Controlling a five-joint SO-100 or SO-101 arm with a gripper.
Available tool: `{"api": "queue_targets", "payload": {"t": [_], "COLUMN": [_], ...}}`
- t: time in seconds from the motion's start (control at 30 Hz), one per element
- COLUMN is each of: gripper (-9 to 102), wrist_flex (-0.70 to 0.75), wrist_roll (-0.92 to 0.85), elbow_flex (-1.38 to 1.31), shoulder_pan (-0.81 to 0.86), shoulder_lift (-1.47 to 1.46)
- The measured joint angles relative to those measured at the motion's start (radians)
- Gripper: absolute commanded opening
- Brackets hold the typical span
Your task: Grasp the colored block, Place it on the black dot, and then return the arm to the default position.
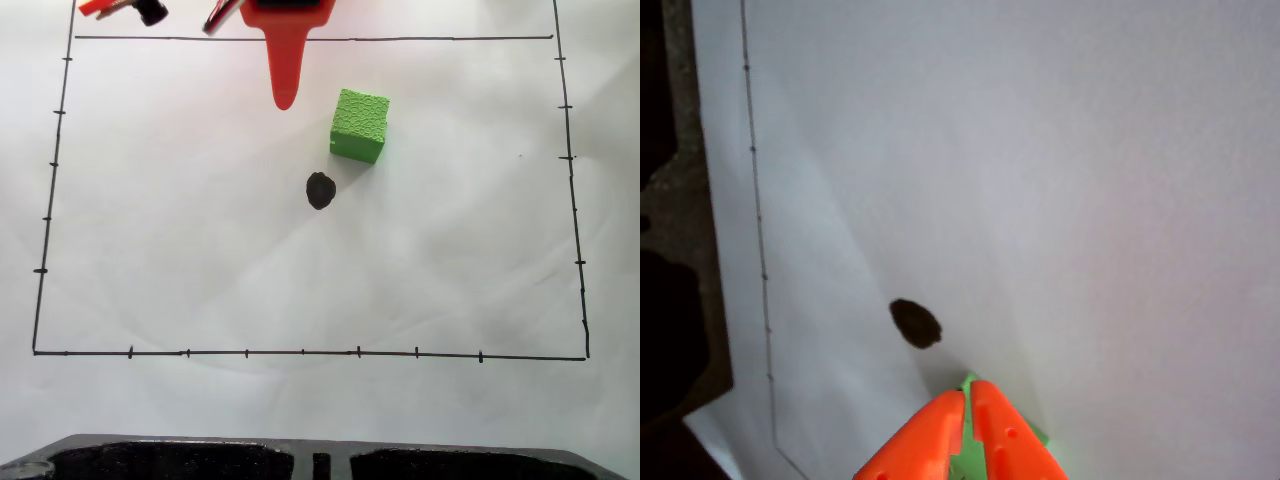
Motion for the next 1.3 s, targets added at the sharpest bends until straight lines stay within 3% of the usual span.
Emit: {"api": "queue_targets", "payload": {"t": [1.3], "gripper": [0], "wrist_flex": [0.054], "wrist_roll": [0.008], "elbow_flex": [-0.002], "shoulder_pan": [0.023], "shoulder_lift": [0.000]}}
